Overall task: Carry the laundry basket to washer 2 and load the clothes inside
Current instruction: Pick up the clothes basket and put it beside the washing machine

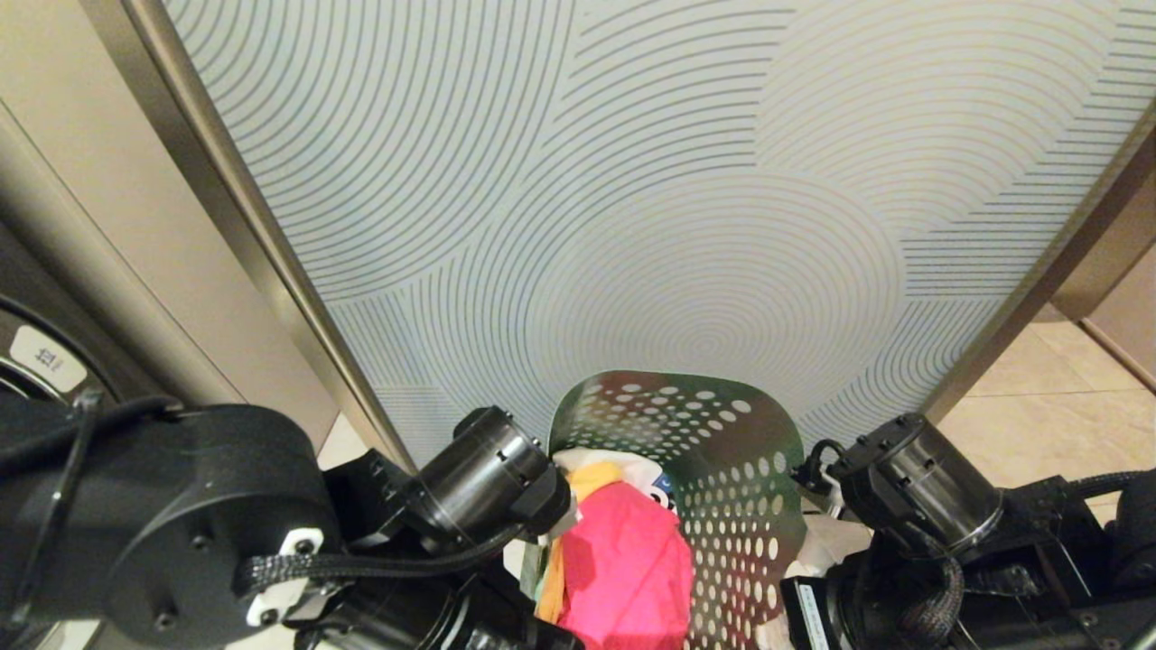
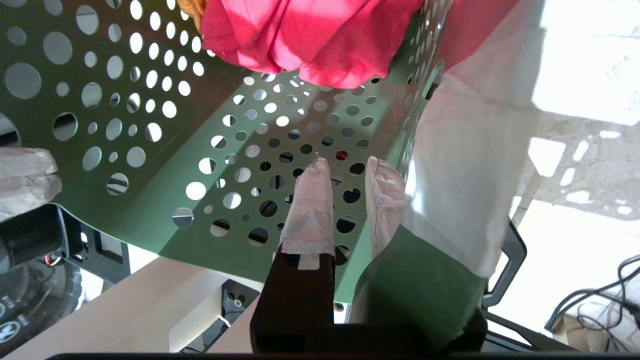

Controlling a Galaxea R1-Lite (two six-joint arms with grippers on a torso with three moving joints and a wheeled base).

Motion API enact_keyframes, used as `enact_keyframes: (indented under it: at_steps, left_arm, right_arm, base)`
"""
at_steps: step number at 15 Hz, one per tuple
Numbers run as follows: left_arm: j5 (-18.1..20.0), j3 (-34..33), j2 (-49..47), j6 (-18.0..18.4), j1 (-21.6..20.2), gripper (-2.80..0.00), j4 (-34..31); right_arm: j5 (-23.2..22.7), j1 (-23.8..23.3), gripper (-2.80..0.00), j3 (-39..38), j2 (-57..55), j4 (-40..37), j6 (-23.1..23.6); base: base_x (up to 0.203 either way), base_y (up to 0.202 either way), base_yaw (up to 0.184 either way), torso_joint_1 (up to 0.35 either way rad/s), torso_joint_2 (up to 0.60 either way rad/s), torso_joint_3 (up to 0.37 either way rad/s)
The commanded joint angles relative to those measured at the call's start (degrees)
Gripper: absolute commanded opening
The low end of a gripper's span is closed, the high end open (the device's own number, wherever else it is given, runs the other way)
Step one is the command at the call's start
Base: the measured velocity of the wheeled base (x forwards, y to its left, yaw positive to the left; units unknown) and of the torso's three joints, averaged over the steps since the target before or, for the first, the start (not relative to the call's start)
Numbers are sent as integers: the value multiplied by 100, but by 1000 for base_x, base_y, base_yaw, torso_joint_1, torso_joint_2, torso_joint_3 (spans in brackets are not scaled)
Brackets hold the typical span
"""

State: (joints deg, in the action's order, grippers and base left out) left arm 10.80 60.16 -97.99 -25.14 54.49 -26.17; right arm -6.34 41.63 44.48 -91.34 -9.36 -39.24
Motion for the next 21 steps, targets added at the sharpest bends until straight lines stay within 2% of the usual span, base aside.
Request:
enact_keyframes:
  at_steps: [1,21]
  left_arm:
    - [10,-4,-27,-17,26,-280,-11]
    - [10,-101,8,-34,125,-280,12]
  right_arm:
    - [-8,3,-280,-16,3,-4,-22]
    - [71,170,-280,-344,207,-4,-7]
  base:
    - [0,0,0,0,-4,205]
    - [0,0,0,4,1,185]
